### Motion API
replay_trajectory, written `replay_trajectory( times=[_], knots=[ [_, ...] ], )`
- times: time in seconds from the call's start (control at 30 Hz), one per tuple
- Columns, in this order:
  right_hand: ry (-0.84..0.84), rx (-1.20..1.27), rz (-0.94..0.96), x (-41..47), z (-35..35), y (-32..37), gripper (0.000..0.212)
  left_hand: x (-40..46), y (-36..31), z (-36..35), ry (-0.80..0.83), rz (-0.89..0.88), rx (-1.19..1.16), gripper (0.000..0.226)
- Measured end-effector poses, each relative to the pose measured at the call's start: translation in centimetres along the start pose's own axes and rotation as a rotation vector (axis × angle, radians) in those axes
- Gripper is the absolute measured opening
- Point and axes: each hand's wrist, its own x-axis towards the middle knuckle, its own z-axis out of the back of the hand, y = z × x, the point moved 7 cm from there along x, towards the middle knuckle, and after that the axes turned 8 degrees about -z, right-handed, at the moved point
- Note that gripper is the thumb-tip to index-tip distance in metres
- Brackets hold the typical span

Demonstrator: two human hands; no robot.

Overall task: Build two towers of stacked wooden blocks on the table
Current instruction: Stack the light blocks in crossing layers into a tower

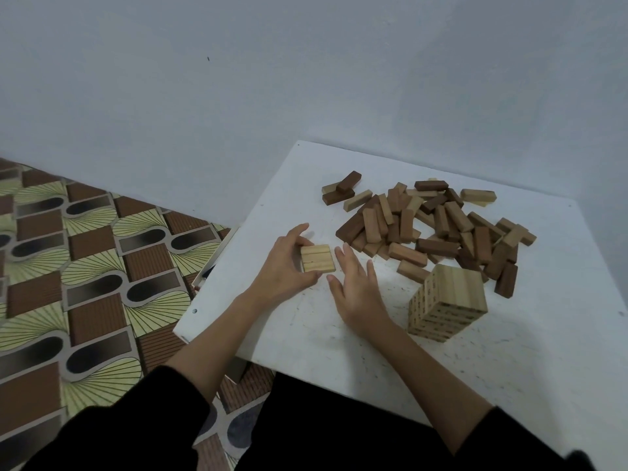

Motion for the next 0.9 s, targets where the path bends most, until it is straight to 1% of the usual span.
replay_trajectory(
  times=[0.1,0.17,0.23,0.4,0.5,0.6,0.77,0.83,0.9],
  knots=[
    [-0.006,0.112,-0.081,0.4,0.6,0.3,0.056,-0.1,-0.7,0.7,-0.03,0.004,-0.067,0.087],
    [0.04,0.25,-0.132,0.6,1.1,1.1,0.056,0.1,-1.6,1.5,-0.072,-0.008,-0.077,0.087],
    [0.064,0.358,-0.141,0.8,2.1,2.6,0.057,0.5,-2.9,2.4,-0.106,-0.048,-0.103,0.087],
    [-0.109,0.489,-0.043,1.0,6.4,6.5,0.051,1.2,-7.3,4.4,-0.133,-0.183,-0.177,0.088],
    [-0.181,0.482,-0.003,1.0,9.5,7.7,0.047,1.7,-10.3,5.0,-0.145,-0.244,-0.233,0.088],
    [-0.195,0.425,0.006,0.9,13.0,7.9,0.044,2.1,-12.9,4.5,-0.121,-0.288,-0.25,0.086],
    [-0.082,0.225,0.038,0.0,17.9,6.3,0.055,2.7,-16.2,1.8,-0.043,-0.324,-0.286,0.085],
    [-0.028,0.201,0.047,-0.8,19.3,5.0,0.059,2.5,-17.3,0.1,0.025,-0.32,-0.312,0.088],
    [-0.005,0.201,0.046,-1.9,20.5,3.5,0.058,2.2,-18.1,-2.0,0.104,-0.32,-0.319,0.092]
  ],
)
